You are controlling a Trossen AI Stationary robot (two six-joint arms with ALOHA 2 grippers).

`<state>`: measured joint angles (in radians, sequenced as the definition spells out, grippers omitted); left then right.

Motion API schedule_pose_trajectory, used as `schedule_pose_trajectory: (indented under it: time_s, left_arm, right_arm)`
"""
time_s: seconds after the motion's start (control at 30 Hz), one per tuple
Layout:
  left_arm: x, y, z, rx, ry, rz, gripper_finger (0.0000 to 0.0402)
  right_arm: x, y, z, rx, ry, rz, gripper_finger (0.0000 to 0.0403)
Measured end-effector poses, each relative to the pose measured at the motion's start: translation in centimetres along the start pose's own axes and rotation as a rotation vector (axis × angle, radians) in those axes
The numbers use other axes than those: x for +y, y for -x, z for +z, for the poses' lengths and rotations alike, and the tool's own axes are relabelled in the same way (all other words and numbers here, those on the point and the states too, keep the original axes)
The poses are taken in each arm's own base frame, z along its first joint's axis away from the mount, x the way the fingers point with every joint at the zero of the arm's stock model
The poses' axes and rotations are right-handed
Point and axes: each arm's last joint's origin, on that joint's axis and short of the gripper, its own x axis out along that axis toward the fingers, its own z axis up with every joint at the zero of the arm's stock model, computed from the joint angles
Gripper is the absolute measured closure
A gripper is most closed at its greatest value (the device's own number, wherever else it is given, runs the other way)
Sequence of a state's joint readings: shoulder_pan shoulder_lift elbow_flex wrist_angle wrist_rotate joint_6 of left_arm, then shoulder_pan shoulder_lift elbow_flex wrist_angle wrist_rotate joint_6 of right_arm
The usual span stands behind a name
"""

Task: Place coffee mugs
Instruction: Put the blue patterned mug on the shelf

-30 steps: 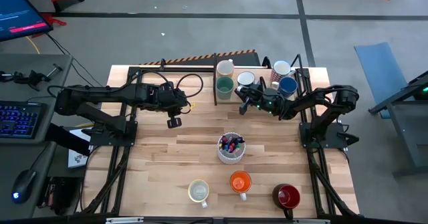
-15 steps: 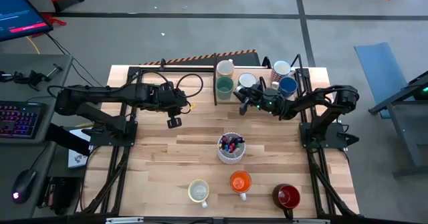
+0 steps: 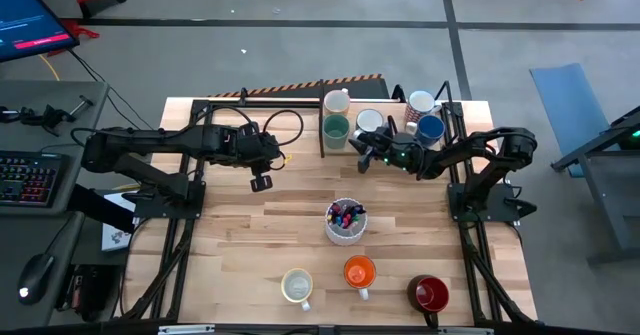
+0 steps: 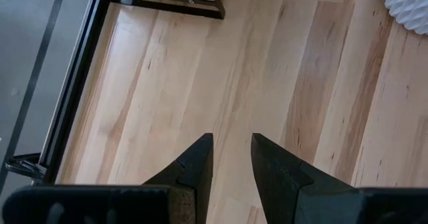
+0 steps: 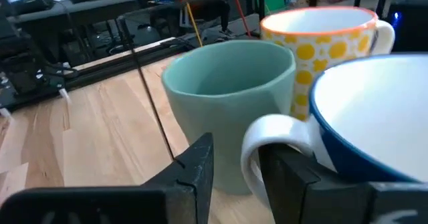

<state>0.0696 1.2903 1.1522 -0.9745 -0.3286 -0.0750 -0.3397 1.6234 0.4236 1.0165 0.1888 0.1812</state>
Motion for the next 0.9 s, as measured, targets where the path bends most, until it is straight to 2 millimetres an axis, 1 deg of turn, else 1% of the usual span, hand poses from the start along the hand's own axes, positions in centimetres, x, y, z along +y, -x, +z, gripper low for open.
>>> schedule_pose_trajectory:
  time_s: [0.17,0.33,0.67,0.9]
  left_arm:
    - [0.0,0.0,0.0,0.0,-0.004,0.0,0.0312]
    - [0.0,0.0,0.0,0.0,-0.016,0.0,0.0312]
    - [0.0,0.0,0.0,-0.002,-0.025,0.0,0.0312]
    - [0.0,0.0,0.1,-0.007,-0.024,-0.001,0.0312]
  right_arm:
    - [-0.1,0.0,-0.4,0.042,0.004,-0.01,0.03]
    - [-0.1,0.4,0.2,0.053,0.004,-0.012,0.03]
    - [0.4,2.4,1.2,0.172,0.016,-0.027,0.03]
    - [0.1,3.8,2.0,0.222,0.033,-0.061,0.03]
